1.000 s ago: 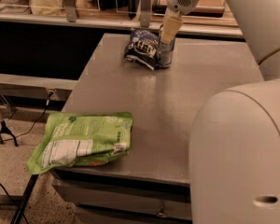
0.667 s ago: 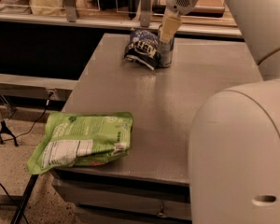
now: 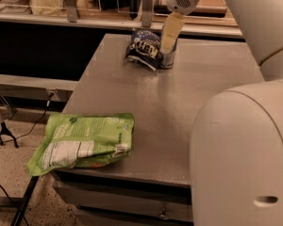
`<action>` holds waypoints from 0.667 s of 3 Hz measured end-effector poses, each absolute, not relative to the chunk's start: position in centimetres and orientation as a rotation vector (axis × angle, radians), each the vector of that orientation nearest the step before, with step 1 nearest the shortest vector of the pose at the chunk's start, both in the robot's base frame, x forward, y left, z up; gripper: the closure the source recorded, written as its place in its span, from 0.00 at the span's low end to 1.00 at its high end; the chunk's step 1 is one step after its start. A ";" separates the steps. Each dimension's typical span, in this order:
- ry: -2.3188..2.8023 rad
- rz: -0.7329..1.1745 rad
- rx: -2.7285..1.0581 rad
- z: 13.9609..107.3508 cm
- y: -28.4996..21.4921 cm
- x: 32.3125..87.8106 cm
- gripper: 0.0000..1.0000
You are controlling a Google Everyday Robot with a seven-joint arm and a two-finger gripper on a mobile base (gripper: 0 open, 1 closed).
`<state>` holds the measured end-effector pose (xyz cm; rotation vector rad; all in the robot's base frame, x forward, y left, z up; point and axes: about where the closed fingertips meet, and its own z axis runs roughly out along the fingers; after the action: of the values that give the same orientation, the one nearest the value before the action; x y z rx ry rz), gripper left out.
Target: Move redbull can near blue chip bag
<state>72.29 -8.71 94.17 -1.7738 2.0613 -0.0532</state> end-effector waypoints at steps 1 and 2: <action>2.044 0.041 -1.716 94.0 -10.0 71.6 0.00; 2.003 0.200 -1.610 93.7 -12.6 70.1 0.00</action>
Offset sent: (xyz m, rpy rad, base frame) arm -0.0543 -0.0916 0.0000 0.4577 0.0292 -0.0510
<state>70.08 -12.62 93.74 -1.6098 2.0028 0.1999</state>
